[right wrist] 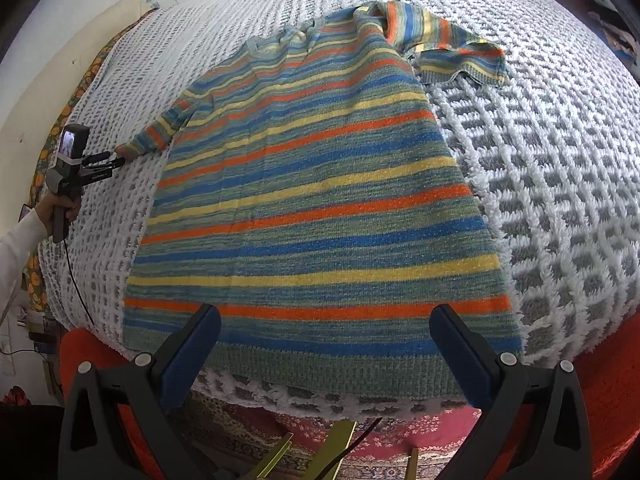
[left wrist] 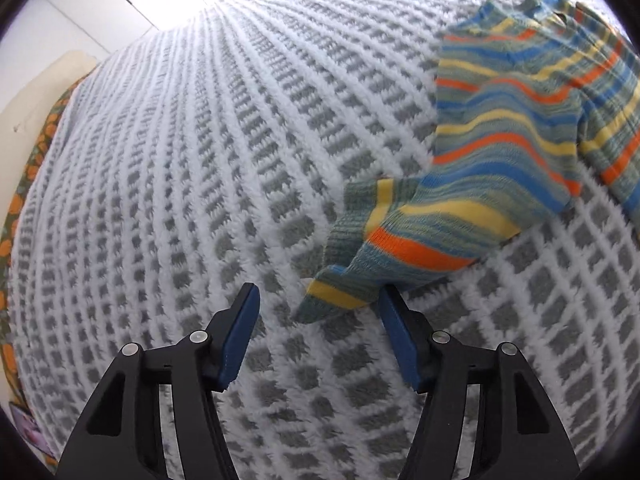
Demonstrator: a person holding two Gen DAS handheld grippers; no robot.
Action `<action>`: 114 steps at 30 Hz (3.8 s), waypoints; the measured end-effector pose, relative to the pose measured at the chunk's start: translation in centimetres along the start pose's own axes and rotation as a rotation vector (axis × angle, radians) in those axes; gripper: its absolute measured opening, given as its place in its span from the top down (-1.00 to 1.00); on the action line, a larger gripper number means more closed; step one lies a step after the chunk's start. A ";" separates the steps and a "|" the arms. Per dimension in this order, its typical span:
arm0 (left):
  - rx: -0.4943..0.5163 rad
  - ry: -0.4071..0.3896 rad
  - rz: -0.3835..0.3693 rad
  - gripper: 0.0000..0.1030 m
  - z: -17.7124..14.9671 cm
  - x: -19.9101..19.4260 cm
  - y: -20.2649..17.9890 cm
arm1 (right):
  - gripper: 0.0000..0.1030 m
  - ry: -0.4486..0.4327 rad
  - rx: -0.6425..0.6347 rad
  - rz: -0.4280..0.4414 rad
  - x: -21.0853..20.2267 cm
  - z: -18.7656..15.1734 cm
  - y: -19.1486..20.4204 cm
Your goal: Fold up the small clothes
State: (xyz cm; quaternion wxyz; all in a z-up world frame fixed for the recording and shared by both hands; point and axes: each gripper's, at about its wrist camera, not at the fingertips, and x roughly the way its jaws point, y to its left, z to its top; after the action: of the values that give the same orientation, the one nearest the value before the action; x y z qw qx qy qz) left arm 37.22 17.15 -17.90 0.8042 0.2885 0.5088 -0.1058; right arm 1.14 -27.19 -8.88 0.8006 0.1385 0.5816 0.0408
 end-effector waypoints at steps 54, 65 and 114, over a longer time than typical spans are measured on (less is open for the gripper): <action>-1.060 0.070 -0.316 0.77 -7.5 0.1 2.1 | -1.00 -0.033 0.044 0.057 -0.3 -0.1 -1.1; -0.959 0.010 -0.310 0.30 -7.2 -5.3 -5.3 | -1.00 -0.353 0.355 0.110 -4.0 8.6 -18.1; -1.005 0.021 -0.351 -0.27 -14.6 -11.8 -13.8 | -0.14 -0.240 -0.033 0.229 5.1 16.0 -13.1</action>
State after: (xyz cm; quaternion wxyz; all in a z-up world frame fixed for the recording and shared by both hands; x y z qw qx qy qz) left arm 14.37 12.85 -17.04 0.8085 -0.2206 0.5452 0.0209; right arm 16.58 -41.34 -12.53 0.8565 0.1946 0.4615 0.1247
